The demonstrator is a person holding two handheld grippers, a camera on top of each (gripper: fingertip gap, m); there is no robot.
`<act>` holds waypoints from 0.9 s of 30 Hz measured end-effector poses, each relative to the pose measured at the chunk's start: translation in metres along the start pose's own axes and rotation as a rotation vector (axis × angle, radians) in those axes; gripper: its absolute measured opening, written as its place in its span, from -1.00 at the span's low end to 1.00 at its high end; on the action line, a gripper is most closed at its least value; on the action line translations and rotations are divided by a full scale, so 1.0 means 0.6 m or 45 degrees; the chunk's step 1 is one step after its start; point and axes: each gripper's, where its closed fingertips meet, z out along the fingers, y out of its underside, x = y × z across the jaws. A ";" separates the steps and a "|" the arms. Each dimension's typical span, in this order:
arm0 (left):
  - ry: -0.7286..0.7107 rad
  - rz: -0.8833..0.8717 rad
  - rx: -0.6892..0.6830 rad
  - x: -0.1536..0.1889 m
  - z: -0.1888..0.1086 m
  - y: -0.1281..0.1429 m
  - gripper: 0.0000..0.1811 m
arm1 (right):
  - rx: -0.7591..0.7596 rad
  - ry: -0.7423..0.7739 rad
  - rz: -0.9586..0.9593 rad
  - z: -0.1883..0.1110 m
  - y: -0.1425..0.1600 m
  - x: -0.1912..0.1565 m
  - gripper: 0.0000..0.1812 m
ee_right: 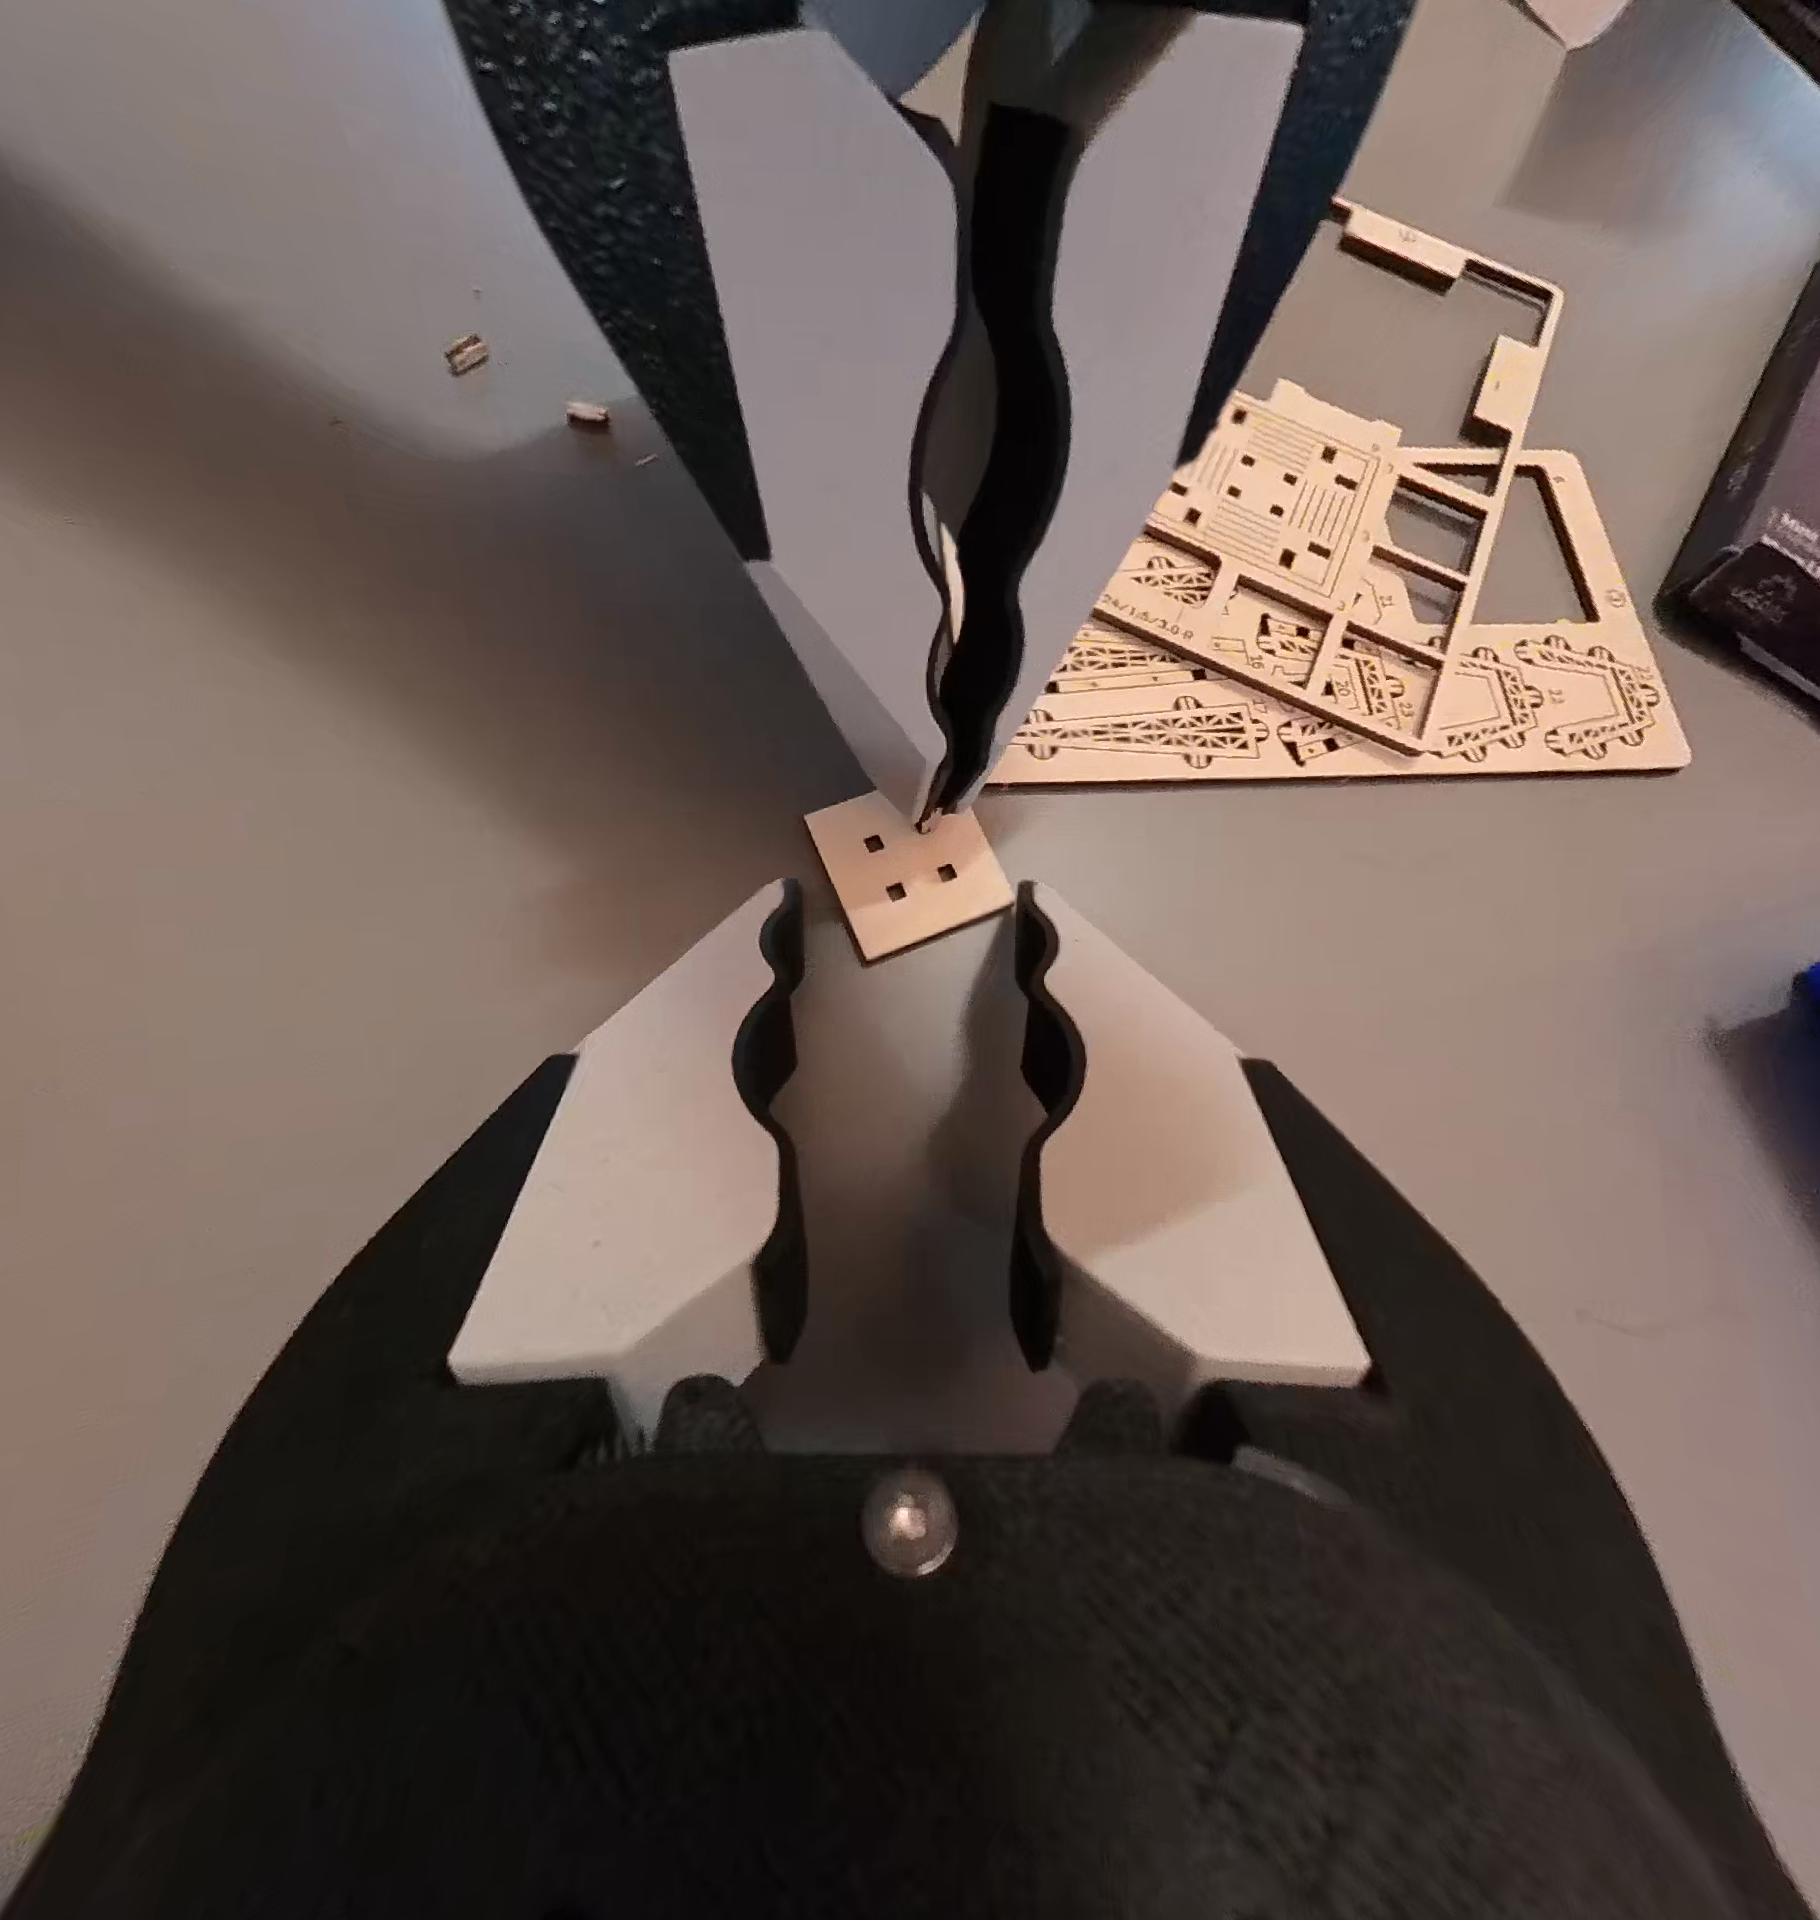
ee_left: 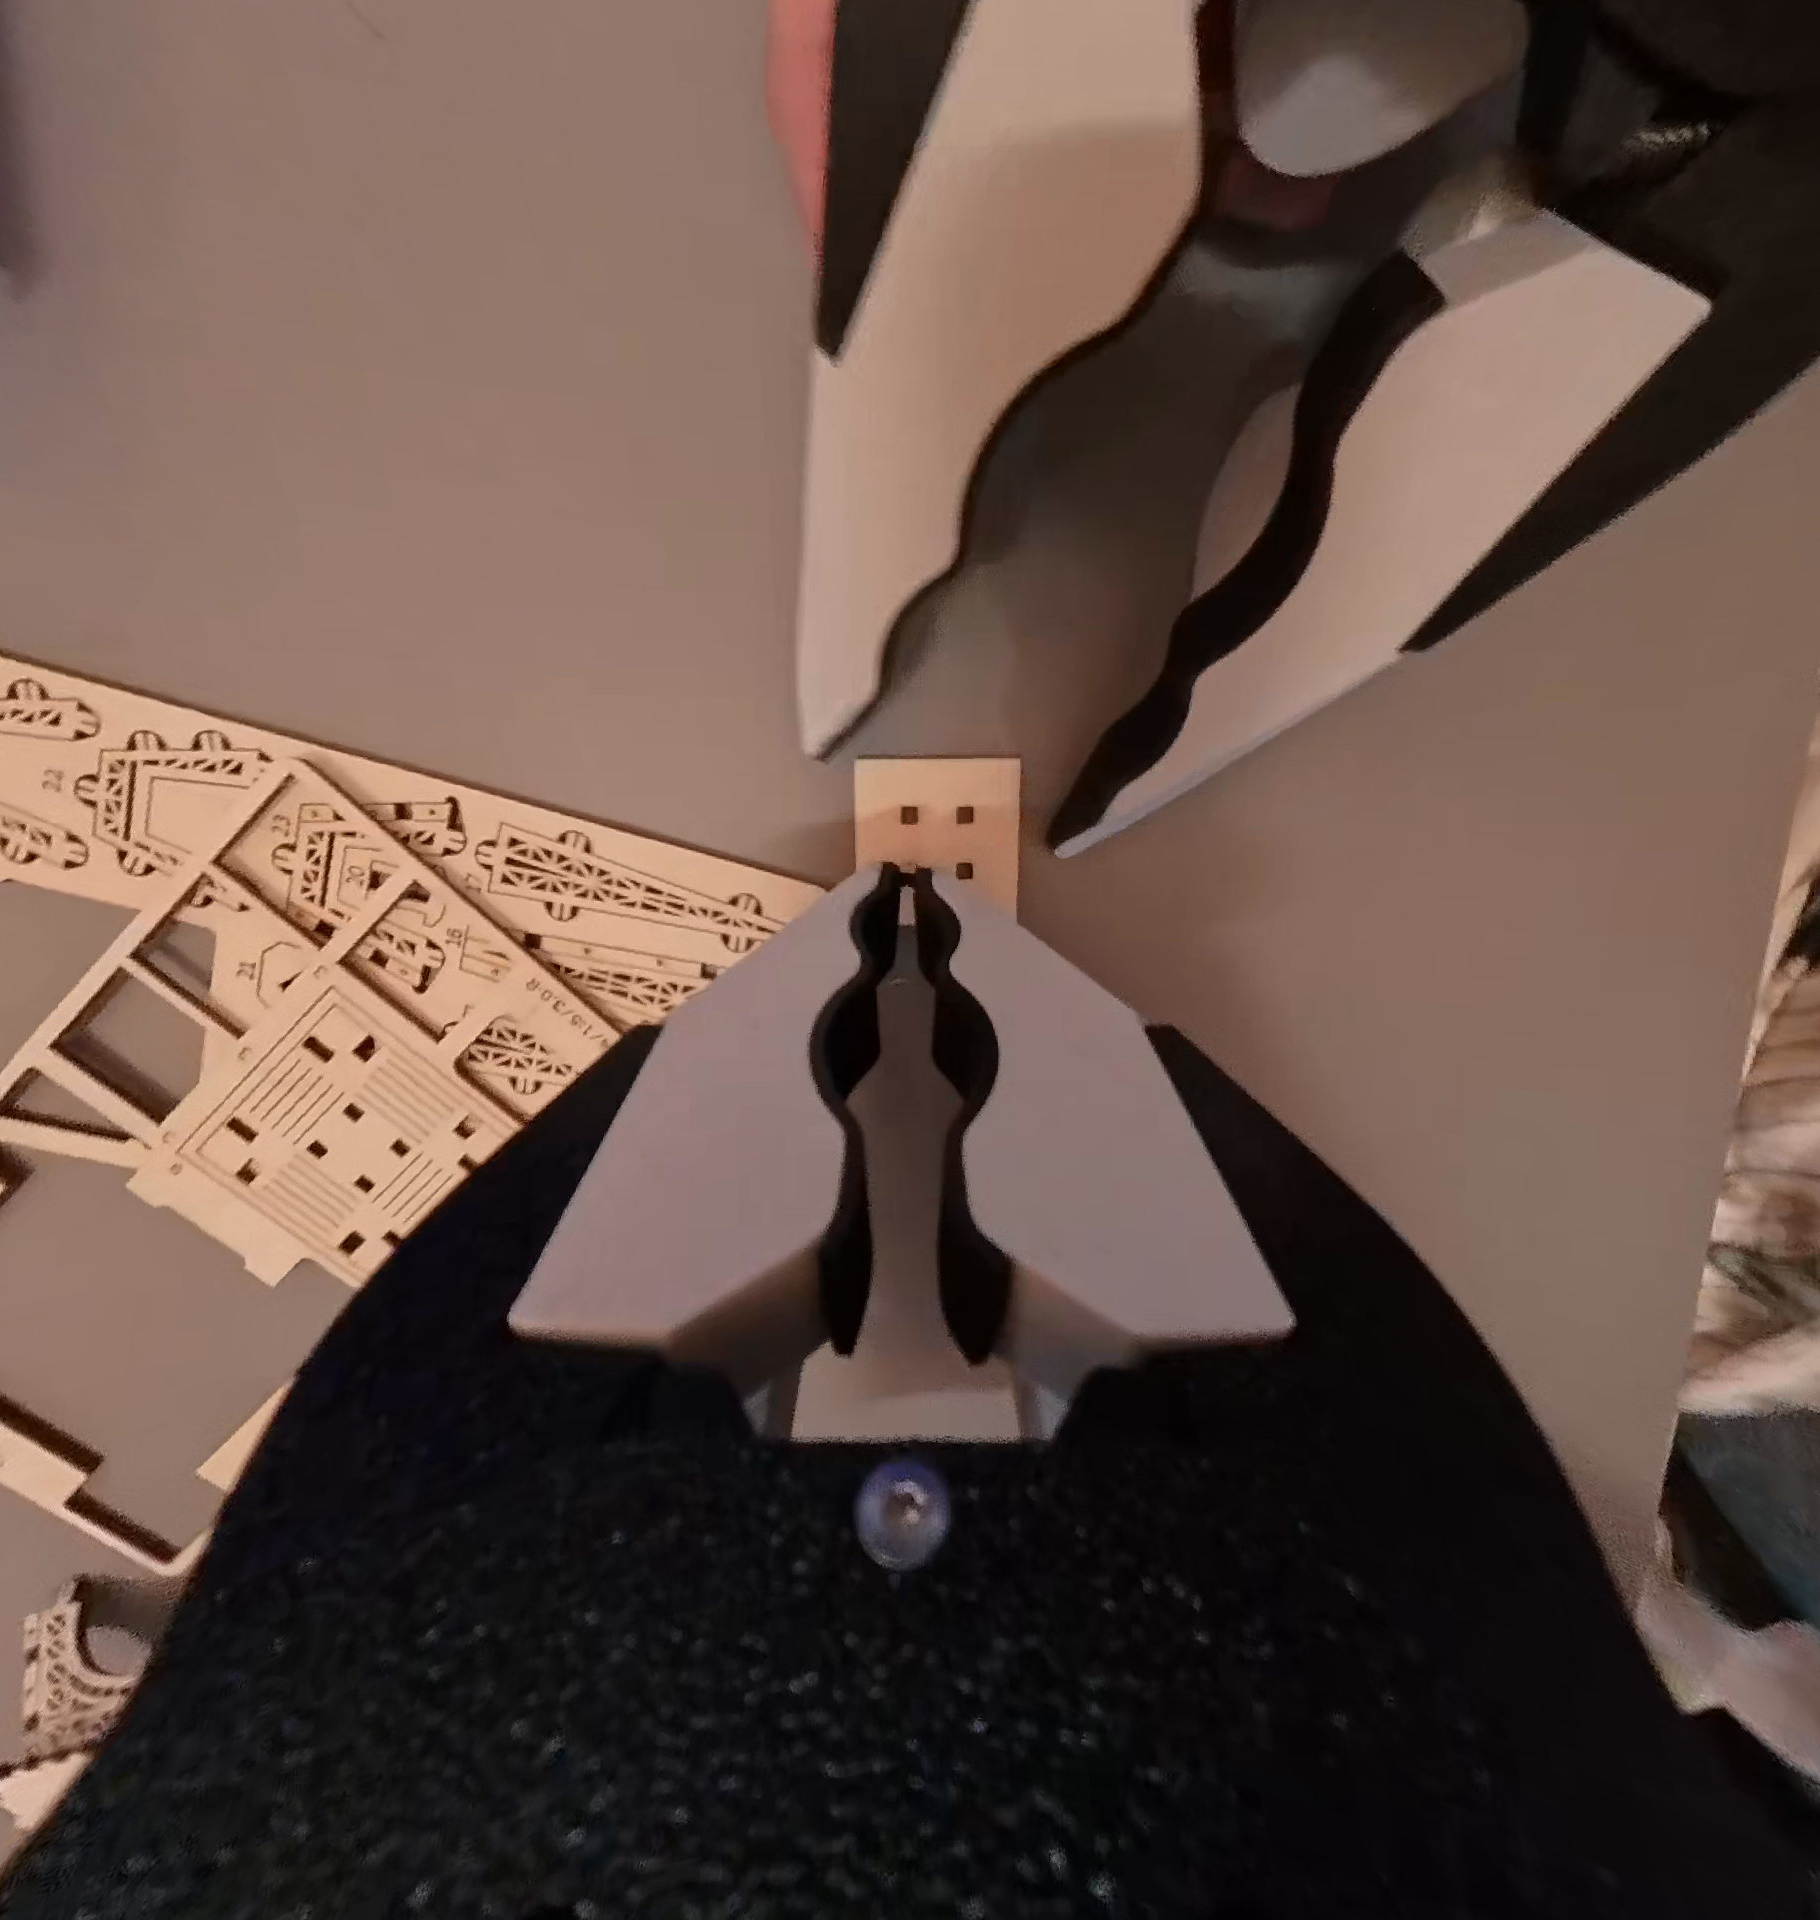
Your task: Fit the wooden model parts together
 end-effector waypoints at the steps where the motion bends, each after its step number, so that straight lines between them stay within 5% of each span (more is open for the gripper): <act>1: 0.022 0.044 -0.014 0.004 -0.001 0.003 -1.00 | 0.002 0.003 -0.009 0.001 -0.001 -0.001 -0.53; 11: 0.096 0.269 -0.032 0.020 -0.015 0.045 -0.99 | -0.003 -0.139 -0.031 0.038 -0.033 -0.038 -0.39; 21: 0.042 0.237 0.062 0.011 -0.018 0.051 -0.99 | -0.010 -0.149 0.071 0.045 -0.038 -0.035 -0.66; 27: -0.003 0.244 0.060 0.011 -0.018 0.051 -0.99 | -0.011 -0.154 0.077 0.045 -0.038 -0.035 -0.66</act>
